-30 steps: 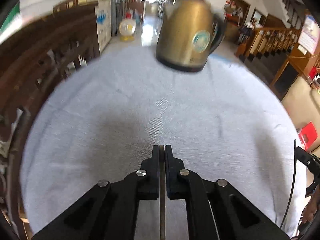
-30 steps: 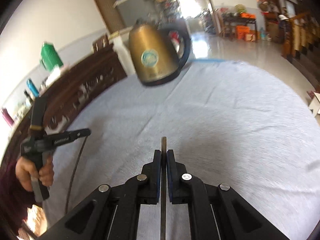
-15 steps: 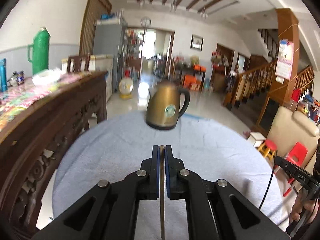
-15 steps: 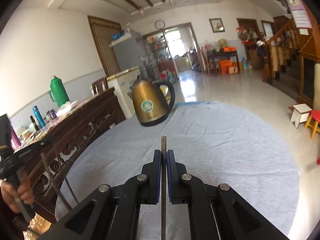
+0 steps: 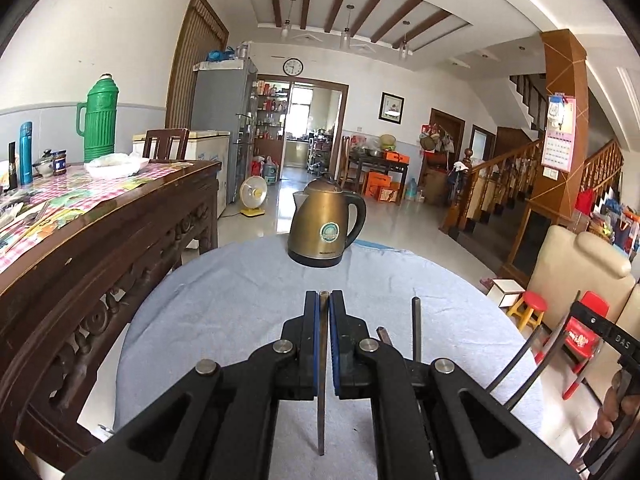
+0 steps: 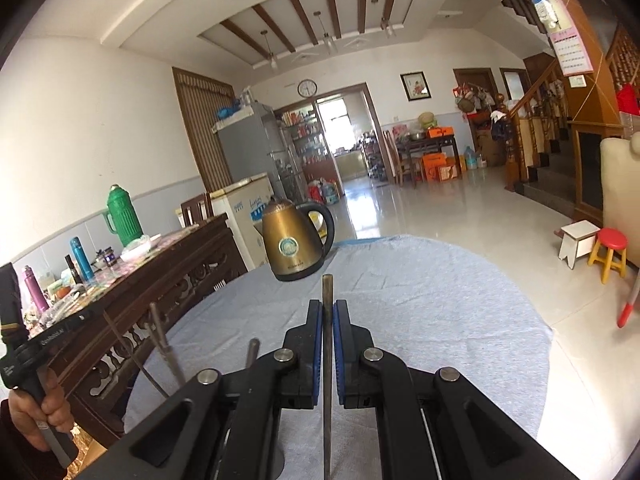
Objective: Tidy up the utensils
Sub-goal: 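Carry both chopsticks upright over the olive cup with both tools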
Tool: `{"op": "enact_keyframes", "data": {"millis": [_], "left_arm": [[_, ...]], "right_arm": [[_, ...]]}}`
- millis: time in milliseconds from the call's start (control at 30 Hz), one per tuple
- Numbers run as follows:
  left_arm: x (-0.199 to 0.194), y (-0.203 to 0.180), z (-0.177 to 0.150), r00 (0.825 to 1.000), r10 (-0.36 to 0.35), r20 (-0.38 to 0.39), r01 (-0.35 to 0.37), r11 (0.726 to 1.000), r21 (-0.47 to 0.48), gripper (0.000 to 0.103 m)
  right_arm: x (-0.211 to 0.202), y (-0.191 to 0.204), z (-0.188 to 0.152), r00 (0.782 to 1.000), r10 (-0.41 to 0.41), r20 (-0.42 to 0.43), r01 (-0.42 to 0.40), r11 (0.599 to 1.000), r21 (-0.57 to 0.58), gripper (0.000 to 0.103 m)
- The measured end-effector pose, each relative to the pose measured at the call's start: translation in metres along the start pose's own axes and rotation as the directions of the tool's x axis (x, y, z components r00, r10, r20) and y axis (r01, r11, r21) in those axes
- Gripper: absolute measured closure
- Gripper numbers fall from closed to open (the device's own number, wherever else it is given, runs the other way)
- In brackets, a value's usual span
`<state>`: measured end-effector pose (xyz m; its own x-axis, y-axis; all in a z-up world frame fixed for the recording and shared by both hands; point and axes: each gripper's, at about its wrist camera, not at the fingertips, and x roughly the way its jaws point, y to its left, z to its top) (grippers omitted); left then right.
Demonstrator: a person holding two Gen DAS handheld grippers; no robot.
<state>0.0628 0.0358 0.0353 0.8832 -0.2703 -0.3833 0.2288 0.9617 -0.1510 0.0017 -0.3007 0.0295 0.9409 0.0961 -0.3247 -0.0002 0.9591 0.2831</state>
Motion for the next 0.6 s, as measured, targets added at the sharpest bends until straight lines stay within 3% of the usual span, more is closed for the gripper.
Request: {"op": "enact_keyframes", "data": {"millis": [333,600], "left_arm": [[-0.043,-0.028,0.021,0.995,-0.07,0.069,0.067,0.997,0.045,0.098],[-0.08,-0.039,0.047,0.98,-0.146,0.136,0.141,0.989,0.048,0.098]], "right_arm": [[-0.048,0.03,0.023,0.993,0.079,0.09,-0.074,0.996,-0.049,0.097],[-0.076,0.065,0.048,0.971,0.198,0.135,-0.185,0.978,-0.099,0.097]]}}
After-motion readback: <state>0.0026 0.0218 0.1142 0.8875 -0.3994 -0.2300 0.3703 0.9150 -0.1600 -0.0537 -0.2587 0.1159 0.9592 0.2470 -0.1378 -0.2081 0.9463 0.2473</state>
